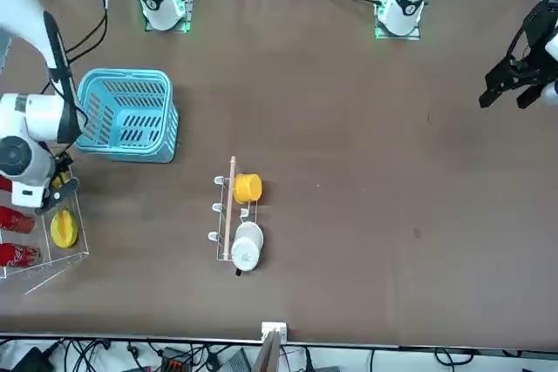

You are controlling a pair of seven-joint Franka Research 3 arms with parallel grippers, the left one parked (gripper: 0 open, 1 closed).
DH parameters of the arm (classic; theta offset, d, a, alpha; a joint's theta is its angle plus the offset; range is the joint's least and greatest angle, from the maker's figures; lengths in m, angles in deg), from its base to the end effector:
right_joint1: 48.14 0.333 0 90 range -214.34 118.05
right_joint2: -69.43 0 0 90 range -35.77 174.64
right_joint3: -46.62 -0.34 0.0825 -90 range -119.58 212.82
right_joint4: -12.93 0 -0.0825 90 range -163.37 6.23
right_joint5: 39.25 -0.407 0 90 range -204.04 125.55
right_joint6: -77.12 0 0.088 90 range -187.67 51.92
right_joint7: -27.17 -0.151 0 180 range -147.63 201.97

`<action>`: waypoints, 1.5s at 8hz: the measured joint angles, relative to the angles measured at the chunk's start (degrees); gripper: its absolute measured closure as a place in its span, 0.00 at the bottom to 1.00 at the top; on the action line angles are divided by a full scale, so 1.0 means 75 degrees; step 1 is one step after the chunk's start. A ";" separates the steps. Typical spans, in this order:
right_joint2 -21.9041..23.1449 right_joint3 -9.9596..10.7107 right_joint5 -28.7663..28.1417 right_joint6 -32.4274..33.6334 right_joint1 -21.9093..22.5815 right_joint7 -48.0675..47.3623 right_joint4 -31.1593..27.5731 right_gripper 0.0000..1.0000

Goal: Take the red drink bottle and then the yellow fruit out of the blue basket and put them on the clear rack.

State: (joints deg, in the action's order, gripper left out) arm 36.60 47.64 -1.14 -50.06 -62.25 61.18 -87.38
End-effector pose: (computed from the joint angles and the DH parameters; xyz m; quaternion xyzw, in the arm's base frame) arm 0.6543 -0.2191 0.2074 0.8949 0.3633 -0.1509 0.2104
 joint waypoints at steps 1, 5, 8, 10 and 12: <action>-0.0038 0.0001 0.0104 -0.0045 -0.0028 0.0000 0.0002 0.15; -0.0156 0.0001 0.0542 -0.0202 -0.0071 0.0000 0.0006 0.15; -0.0310 0.0001 0.0569 -0.0278 -0.0094 0.0000 0.0034 0.15; -0.0313 0.0001 0.0616 -0.0288 -0.0094 0.0000 0.0042 0.10; -0.0321 -0.0001 0.0646 -0.0290 -0.0094 0.0000 0.0042 0.03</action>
State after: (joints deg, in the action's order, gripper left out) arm 34.19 47.63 3.70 -52.24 -62.96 61.18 -87.06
